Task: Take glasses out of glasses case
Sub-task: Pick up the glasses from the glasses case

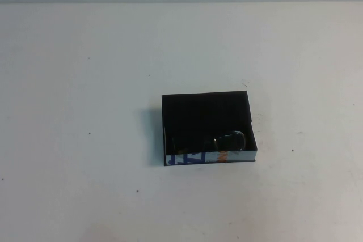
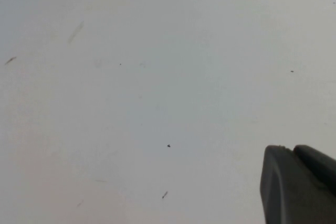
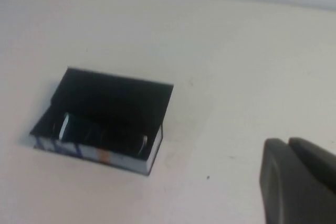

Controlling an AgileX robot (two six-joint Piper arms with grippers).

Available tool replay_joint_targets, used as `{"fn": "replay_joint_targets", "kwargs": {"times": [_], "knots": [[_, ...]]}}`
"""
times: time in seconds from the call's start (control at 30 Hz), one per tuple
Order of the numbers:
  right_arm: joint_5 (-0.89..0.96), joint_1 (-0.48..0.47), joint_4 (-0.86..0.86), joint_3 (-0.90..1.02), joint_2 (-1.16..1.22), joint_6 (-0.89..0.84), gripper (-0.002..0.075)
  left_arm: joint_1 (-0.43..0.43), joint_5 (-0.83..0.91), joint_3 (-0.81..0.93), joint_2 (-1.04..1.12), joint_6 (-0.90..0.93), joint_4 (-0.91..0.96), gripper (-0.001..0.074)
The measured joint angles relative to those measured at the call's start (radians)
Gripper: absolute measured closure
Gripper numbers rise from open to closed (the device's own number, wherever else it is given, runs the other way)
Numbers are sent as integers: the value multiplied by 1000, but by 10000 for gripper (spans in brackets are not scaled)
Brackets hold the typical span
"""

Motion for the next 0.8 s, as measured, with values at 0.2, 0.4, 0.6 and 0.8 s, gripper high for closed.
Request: {"fn": "replay_joint_targets", "kwargs": {"times": [0.2,0.4,0.6,0.8], "knots": [[347,32,-2,-311,372,-120,743,0,0,0,0,0,0,740],[593,161,-150,-566,686,-221,743,0,0,0,0,0,0,740],[625,261,-228,-722,907,-427,674,0,0,0,0,0,0,740],[614,349,-238,-845,1095,-612,498,0,0,0,0,0,0,740]]}}
